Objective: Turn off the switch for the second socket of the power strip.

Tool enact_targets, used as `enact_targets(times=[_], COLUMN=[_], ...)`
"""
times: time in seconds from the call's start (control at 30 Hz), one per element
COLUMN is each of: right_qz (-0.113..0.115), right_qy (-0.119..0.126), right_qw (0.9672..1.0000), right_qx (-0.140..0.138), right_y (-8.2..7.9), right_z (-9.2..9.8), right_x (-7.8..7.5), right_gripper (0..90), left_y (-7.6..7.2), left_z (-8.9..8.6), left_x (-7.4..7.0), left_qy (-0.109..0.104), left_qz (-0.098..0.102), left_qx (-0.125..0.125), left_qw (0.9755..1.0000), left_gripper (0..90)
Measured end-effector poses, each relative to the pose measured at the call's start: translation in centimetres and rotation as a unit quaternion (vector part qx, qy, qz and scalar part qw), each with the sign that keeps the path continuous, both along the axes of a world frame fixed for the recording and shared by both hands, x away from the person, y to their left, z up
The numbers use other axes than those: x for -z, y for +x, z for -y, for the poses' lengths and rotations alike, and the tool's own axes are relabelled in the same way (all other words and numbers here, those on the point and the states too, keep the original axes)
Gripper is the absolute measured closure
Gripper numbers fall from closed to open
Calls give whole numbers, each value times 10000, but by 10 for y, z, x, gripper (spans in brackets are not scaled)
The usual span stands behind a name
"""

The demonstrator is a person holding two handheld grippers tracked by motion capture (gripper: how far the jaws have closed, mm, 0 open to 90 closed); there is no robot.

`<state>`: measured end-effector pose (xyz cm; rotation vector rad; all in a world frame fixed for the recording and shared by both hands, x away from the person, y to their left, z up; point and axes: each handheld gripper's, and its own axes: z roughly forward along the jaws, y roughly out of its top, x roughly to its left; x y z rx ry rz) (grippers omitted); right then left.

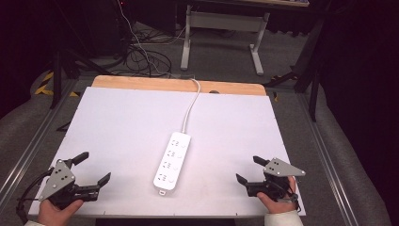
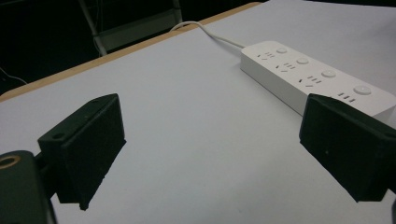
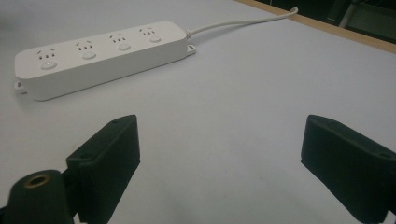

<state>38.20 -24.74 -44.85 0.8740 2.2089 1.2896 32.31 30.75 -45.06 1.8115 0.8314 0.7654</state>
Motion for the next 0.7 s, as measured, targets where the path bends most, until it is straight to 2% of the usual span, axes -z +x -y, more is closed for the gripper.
enact_targets(times=[0.13, 0.2, 0.33, 0.47, 0.63, 0.7], right_qz=[47, 89, 110, 110, 113, 103], right_qy=[-25, -52, -49, -82, -115, -120], right_qw=[10000, 9999, 9999, 9999, 9999, 9999], right_qx=[15, 72, 71, 3, -18, -24], right_y=[-1, -1, -1, -1, -2, -1], right_z=[-1, -1, -1, -3, -3, -3], right_x=[0, -1, -1, -1, -2, -2], right_gripper=[124, 124, 124, 127, 131, 132], left_y=[0, -1, -2, -3, -3, -3], left_z=[0, 0, 0, 0, 0, 1], left_x=[-1, -1, -2, -3, -3, -3], left_qy=[41, -10, -6, 90, 72, 4], left_qz=[-66, -67, -19, 98, 112, 152], left_qx=[25, 38, 26, 31, 107, 103], left_qw=[10000, 10000, 10000, 9999, 9999, 9998], left_gripper=[86, 87, 87, 87, 96, 96])
